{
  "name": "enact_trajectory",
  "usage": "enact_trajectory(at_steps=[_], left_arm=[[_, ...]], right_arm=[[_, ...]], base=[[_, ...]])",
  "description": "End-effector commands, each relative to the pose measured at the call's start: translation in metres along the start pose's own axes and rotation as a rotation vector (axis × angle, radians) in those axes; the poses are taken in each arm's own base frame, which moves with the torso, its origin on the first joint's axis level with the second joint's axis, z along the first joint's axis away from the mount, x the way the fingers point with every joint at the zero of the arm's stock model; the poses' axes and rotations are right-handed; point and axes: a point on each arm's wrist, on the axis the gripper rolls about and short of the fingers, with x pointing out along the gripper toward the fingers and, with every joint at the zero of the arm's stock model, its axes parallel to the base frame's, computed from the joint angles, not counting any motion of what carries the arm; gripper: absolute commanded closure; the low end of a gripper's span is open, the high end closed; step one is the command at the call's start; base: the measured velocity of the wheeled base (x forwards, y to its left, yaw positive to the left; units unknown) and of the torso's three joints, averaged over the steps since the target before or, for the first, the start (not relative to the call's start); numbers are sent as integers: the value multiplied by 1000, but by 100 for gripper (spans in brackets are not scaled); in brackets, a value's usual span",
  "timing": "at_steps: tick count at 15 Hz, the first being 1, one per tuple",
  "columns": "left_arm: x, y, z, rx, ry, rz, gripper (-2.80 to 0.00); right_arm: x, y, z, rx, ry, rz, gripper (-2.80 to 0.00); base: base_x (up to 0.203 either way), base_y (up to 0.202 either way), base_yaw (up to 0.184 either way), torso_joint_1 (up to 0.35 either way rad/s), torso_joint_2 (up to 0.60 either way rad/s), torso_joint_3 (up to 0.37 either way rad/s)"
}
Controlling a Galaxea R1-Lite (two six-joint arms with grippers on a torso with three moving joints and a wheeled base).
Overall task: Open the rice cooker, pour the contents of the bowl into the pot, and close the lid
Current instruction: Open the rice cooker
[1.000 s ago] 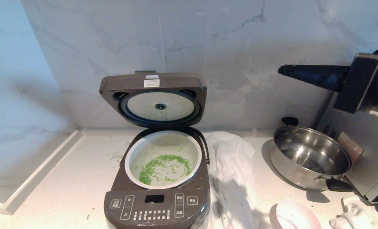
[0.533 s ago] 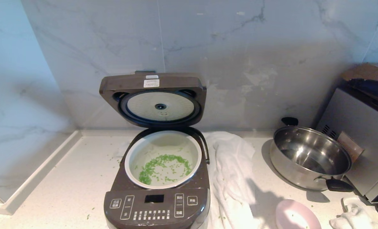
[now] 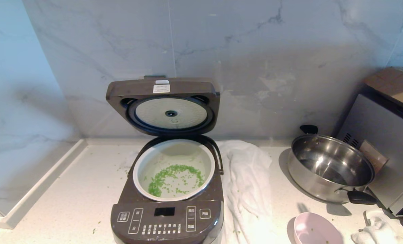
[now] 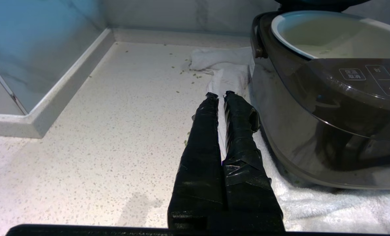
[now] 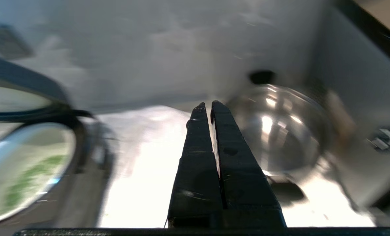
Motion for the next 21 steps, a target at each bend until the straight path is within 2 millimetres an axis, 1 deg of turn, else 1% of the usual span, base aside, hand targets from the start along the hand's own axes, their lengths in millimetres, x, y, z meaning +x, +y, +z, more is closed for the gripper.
enact_trajectory(at_steps=[1,5,8,10,17,19,21], left_arm=[[0,0,0,-2,-3,0,0],[0,0,1,-2,-6,0,0],[0,0,1,-3,-6,0,0],[0,0,1,-3,-5,0,0],[0,0,1,-3,-6,0,0],[0,0,0,-3,-5,0,0],[0,0,1,-3,-6,1,0]], right_arm=[[-6,-7,-9,1,1,-47,0],[-20,-21,-32,-47,-2,-218,0],[-31,-31,-38,-88,-31,-342,0],[-40,-37,-46,-106,-42,-424,0],[-72,-43,-70,-137,-121,-425,0],[-75,-43,-71,-146,-128,-402,0],[-78,-43,-78,-146,-130,-348,0]], base=[[0,0,0,0,0,0],[0,0,0,0,0,0],[0,0,0,0,0,0],[0,0,0,0,0,0],[0,0,0,0,0,0],[0,0,0,0,0,0],[0,0,0,0,0,0]])
